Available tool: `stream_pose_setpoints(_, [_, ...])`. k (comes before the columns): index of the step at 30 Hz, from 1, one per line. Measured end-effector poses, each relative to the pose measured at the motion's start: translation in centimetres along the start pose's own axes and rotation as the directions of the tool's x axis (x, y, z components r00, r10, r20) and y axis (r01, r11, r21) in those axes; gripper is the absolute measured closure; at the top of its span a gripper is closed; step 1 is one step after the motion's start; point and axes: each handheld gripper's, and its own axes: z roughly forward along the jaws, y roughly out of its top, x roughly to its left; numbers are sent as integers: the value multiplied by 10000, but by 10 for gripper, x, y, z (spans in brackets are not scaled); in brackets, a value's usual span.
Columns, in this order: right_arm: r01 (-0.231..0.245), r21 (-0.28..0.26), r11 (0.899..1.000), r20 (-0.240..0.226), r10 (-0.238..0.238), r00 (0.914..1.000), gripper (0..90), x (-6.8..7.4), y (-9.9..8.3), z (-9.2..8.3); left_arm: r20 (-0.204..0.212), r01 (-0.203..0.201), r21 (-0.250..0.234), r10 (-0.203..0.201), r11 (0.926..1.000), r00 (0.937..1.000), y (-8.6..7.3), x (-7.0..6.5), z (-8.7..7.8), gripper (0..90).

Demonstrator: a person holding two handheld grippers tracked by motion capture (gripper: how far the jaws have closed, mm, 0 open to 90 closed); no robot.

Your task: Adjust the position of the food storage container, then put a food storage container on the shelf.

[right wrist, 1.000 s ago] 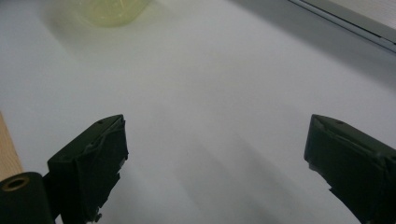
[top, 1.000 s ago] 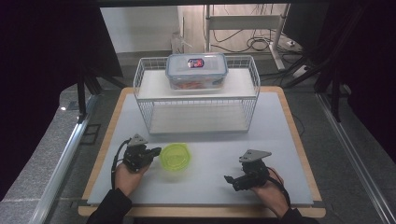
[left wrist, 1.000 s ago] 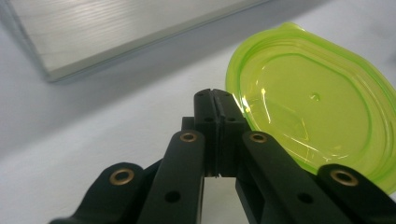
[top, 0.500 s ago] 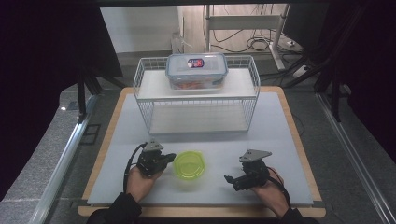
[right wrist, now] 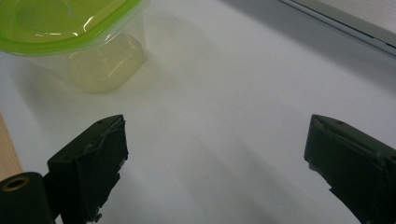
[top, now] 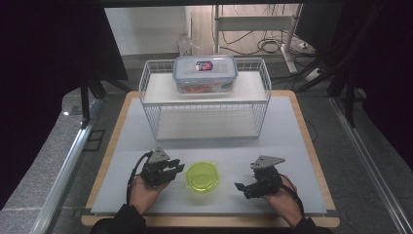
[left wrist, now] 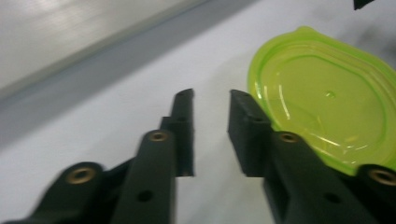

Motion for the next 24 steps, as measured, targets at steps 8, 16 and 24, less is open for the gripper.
stream_pose_setpoints(8, [39,-32,10000,17,-39,10000,61,0,0,-1,-409,-489,-151,483,9987,9980,-11,-1,-11,422])
stream_pose_setpoints(16, [23,-18,10000,-36,-23,10000,46,1,0,0,-395,-453,3,453,9990,9982,-27,1,-18,137])
stream_pose_setpoints(24, [-356,214,9991,-13,356,9994,0,0,0,3,-589,-900,-115,892,9959,9943,-35,-1,-23,70])
